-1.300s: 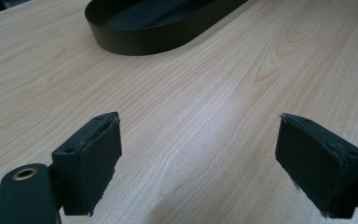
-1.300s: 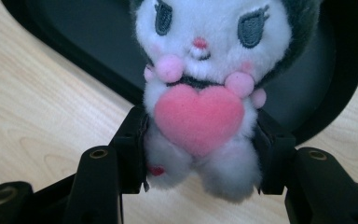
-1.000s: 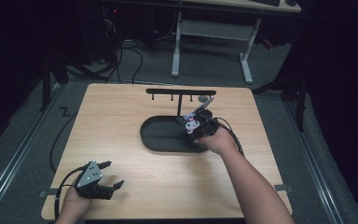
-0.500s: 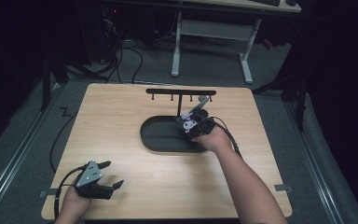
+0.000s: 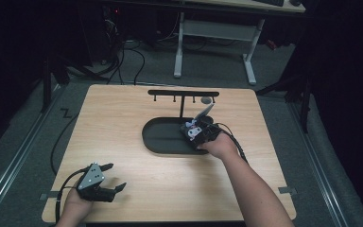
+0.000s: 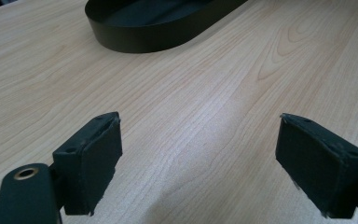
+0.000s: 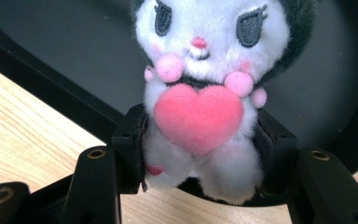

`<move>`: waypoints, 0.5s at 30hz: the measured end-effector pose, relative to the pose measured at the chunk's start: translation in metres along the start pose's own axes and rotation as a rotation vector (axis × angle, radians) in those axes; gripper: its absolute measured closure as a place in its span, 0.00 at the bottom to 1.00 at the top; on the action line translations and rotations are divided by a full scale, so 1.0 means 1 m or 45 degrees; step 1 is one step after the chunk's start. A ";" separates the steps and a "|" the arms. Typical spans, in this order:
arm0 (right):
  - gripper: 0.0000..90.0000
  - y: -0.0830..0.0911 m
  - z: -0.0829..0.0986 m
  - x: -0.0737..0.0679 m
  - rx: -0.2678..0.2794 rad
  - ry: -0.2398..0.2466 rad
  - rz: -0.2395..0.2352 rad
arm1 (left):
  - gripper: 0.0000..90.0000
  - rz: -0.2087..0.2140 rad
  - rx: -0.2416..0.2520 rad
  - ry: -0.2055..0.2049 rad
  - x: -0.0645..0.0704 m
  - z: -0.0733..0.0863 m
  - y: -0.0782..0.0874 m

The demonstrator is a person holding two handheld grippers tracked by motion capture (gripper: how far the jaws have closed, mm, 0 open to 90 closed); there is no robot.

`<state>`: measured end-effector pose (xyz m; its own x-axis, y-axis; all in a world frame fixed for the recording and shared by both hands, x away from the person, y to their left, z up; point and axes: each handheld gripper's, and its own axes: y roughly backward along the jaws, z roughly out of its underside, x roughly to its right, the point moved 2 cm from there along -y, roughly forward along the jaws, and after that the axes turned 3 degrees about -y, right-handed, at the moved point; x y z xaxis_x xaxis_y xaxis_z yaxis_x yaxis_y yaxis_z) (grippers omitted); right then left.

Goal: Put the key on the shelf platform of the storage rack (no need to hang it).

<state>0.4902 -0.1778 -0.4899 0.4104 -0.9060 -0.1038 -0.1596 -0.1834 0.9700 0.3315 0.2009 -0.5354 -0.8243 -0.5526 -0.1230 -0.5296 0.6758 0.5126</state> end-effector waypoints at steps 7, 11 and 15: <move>0.46 -0.012 -0.005 -0.004 -0.003 0.015 -0.004 | 0.17 0.000 0.004 0.005 0.000 0.000 -0.001; 0.36 -0.010 -0.006 -0.006 0.024 0.018 -0.028 | 0.17 -0.002 0.004 0.005 -0.001 0.000 -0.001; 0.30 -0.003 -0.006 -0.006 0.073 0.003 -0.015 | 0.17 -0.003 0.005 0.005 0.000 0.000 -0.001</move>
<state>0.4936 -0.1699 -0.4909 0.4150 -0.9026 -0.1147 -0.2056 -0.2158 0.9545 0.3325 0.2002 -0.5357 -0.8225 -0.5557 -0.1209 -0.5320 0.6767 0.5090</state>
